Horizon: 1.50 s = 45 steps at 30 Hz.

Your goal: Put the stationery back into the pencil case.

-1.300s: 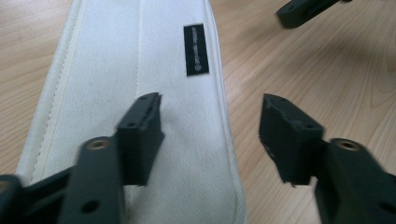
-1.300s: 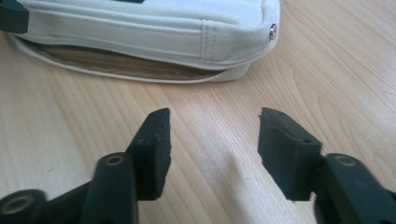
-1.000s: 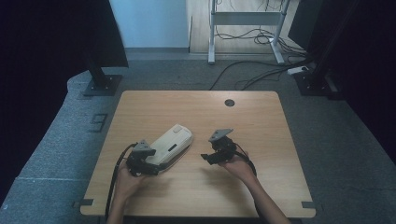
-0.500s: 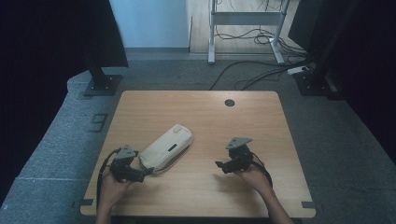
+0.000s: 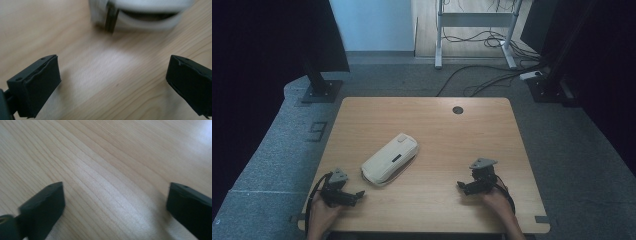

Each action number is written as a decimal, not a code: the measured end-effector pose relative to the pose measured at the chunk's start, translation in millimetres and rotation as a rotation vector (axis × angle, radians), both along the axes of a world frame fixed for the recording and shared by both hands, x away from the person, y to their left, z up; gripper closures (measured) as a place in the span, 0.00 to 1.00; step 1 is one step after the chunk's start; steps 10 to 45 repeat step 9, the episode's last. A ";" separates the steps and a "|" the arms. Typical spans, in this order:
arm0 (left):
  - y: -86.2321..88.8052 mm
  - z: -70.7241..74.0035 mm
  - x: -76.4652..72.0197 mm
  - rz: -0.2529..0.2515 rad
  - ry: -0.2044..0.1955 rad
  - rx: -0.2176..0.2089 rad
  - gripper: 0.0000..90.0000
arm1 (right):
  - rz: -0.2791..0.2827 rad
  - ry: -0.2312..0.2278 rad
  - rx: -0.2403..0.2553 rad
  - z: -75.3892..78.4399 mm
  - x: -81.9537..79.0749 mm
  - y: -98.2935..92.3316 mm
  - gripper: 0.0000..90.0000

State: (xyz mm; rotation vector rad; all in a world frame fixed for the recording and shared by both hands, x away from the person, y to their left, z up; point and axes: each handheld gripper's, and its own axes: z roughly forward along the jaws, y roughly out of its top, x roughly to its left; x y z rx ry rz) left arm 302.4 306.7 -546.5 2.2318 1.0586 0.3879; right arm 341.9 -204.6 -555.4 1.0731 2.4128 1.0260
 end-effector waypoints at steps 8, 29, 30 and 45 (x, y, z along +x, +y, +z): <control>-1.2 -1.1 1.5 0.010 -0.003 -0.007 0.00 | -0.012 -0.006 0.003 -0.2 -5.0 -1.5 0.02; -1.3 -1.1 1.4 0.011 -0.003 -0.007 0.00 | -0.012 -0.005 0.003 -0.3 -5.2 -1.5 0.02; -1.3 -1.1 1.4 0.011 -0.003 -0.007 0.00 | -0.012 -0.005 0.003 -0.3 -5.2 -1.5 0.02; -1.3 -1.1 1.4 0.011 -0.003 -0.007 0.00 | -0.012 -0.005 0.003 -0.3 -5.2 -1.5 0.02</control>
